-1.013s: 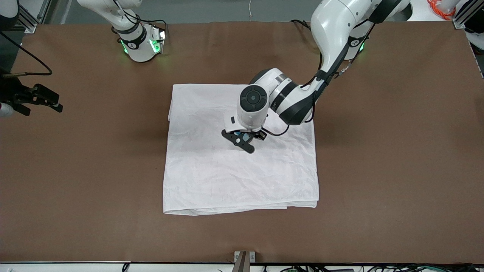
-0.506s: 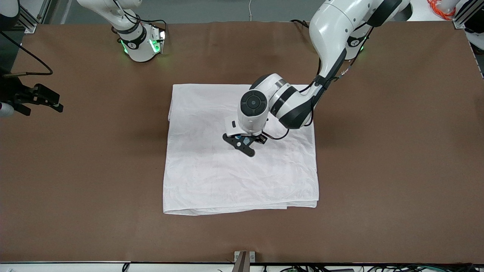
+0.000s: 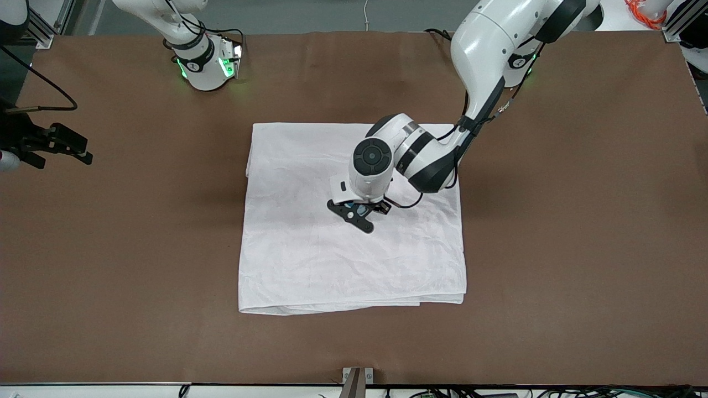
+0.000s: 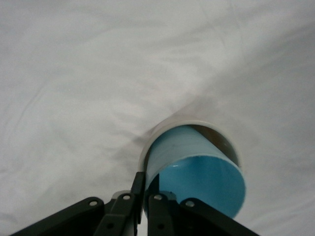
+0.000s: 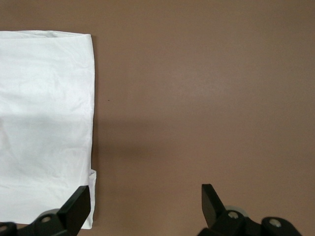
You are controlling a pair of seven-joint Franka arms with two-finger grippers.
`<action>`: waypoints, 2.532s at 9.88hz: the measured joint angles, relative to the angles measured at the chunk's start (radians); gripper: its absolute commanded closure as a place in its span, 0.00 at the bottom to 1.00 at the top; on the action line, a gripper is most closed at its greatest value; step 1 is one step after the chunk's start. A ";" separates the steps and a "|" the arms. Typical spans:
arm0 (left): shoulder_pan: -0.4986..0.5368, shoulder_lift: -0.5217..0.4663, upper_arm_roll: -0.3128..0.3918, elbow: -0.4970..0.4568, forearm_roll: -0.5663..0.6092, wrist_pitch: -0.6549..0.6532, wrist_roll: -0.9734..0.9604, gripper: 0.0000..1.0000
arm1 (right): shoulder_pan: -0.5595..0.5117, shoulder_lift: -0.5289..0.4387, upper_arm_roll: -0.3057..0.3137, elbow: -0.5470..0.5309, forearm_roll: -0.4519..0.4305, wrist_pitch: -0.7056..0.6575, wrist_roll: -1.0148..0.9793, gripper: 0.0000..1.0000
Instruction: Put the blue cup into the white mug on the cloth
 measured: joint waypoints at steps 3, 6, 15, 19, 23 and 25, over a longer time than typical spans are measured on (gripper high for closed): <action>-0.002 0.003 0.000 0.006 0.000 0.008 0.000 0.62 | -0.001 0.000 0.001 0.003 0.000 0.000 0.008 0.01; -0.003 -0.019 0.000 0.027 0.000 -0.023 0.000 0.58 | -0.001 0.000 0.001 0.004 0.000 0.000 0.010 0.01; 0.309 -0.287 0.012 0.046 0.002 -0.279 0.004 0.00 | -0.019 0.004 0.039 0.046 0.000 -0.005 0.012 0.01; 0.483 -0.342 0.012 0.047 0.003 -0.310 0.004 0.00 | -0.006 0.010 0.024 0.052 -0.001 -0.006 0.012 0.01; 0.574 -0.437 0.048 0.051 0.003 -0.393 0.040 0.00 | -0.007 0.012 0.016 0.057 -0.001 -0.010 0.012 0.01; 0.567 -0.514 0.131 0.050 -0.011 -0.419 0.121 0.00 | -0.007 0.012 0.015 0.084 -0.001 -0.080 0.012 0.01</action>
